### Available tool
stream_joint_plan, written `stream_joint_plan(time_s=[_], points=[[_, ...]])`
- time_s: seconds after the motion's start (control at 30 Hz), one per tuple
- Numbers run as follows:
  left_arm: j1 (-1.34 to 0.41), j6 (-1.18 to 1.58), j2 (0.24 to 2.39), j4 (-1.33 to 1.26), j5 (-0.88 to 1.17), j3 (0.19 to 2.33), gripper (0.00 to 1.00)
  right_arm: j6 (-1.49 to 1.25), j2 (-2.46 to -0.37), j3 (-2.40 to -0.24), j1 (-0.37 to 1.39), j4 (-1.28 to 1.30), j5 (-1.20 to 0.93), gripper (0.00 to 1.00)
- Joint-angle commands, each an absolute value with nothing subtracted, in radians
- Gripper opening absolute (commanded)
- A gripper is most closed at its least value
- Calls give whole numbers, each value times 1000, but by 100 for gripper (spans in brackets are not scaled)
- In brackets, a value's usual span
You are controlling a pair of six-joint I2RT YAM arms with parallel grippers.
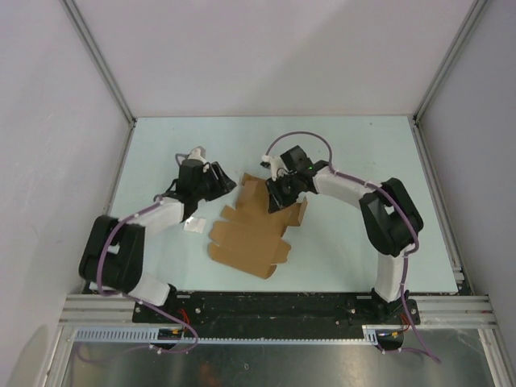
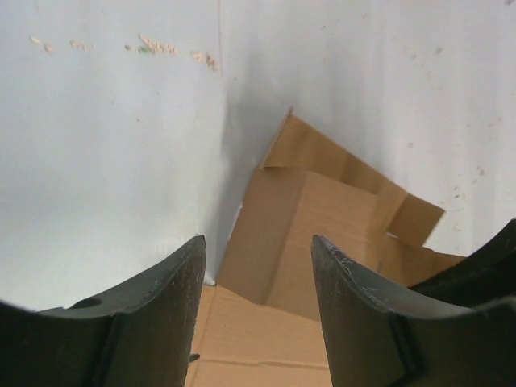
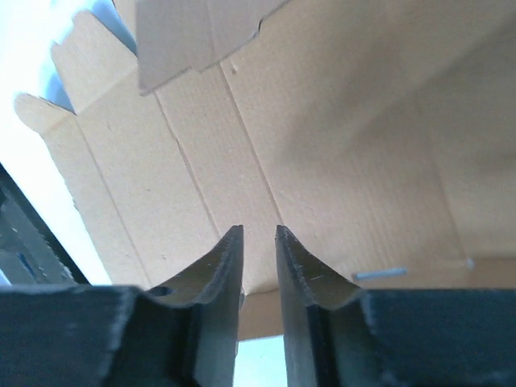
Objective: Fold the paper box
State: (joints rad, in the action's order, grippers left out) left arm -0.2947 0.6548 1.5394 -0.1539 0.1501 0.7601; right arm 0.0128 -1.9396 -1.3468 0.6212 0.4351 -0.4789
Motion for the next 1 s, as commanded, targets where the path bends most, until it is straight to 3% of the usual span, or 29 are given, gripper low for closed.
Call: stream_joint_plan(time_s=[0.0,0.13,0.27,0.43,0.77,0.97], points=[[-301,640,1389,-130,74,706,61,-87,-1809,-1356,594,431,-470,33],[-334,618,1261,-127,68,625,60,-150,-1750,-1358,583,397,-446,36],[-464,571,1241,-129,12,586,57,-213,-1741,-1388,560,387,-437,35],[-495,604,1230,-124,-43,514,55,-265,-1781,-1485,560,494,-321,35],[-495,606,1005,-46,-110,485,54,-494,-1637,-1419,554,780,213,78],[-494,607,992,-28,-130,491,54,-560,-1598,-1353,551,799,207,82]])
